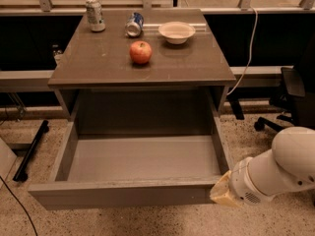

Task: Close top drawer

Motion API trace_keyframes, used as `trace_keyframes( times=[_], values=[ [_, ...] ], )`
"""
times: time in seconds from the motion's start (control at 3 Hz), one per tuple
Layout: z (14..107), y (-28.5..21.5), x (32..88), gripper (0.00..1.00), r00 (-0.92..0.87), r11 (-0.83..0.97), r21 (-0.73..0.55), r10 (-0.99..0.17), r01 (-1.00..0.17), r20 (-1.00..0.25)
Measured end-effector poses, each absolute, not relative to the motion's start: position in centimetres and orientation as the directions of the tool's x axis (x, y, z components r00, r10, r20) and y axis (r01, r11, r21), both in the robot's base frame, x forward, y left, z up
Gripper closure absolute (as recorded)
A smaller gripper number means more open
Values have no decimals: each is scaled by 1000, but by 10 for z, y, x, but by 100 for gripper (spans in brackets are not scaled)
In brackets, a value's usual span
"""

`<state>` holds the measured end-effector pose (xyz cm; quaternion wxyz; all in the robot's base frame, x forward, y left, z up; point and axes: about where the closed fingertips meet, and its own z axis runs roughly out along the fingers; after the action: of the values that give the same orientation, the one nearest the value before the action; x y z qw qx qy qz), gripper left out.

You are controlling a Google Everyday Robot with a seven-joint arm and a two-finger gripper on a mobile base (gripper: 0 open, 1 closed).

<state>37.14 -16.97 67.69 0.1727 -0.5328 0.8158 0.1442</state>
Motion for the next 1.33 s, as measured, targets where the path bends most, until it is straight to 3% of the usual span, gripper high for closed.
trace_keyframes(
  times=[1.33],
  values=[
    [667, -159, 416, 100, -367, 458, -64, -782, -887, -504]
  ],
)
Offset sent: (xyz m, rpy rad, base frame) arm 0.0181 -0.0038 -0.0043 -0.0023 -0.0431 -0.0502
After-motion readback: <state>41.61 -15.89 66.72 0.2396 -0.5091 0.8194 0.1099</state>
